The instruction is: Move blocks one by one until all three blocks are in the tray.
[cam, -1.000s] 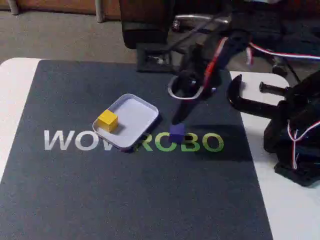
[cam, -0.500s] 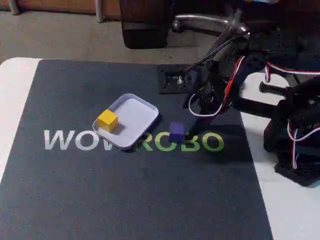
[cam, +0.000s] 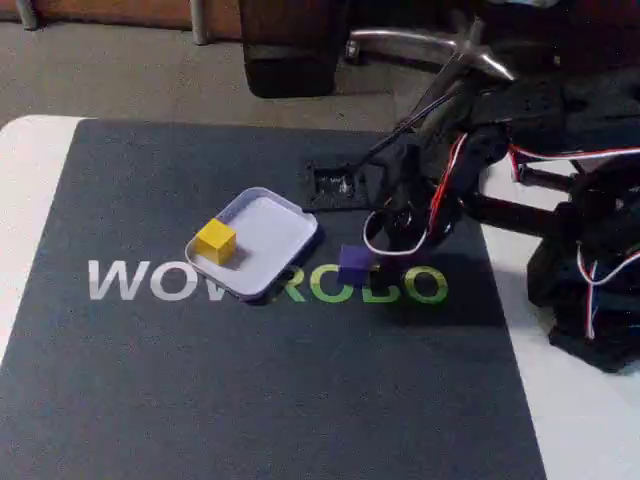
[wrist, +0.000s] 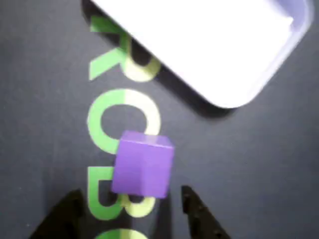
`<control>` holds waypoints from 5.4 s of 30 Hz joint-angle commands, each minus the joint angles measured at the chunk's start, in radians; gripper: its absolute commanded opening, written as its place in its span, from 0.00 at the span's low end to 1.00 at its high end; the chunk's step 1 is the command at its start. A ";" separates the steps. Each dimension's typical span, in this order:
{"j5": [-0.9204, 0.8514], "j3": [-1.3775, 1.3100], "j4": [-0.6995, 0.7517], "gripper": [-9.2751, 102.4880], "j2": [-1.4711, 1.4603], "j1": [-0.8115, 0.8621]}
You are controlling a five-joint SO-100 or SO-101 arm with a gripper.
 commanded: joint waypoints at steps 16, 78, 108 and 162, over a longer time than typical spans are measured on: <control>0.175 -0.192 -0.008 0.20 -0.181 -0.040; 0.696 -0.704 -0.066 0.20 -0.410 0.078; 0.318 -0.394 0.023 0.16 0.121 -0.048; 0.354 0.617 0.565 0.03 1.281 -0.249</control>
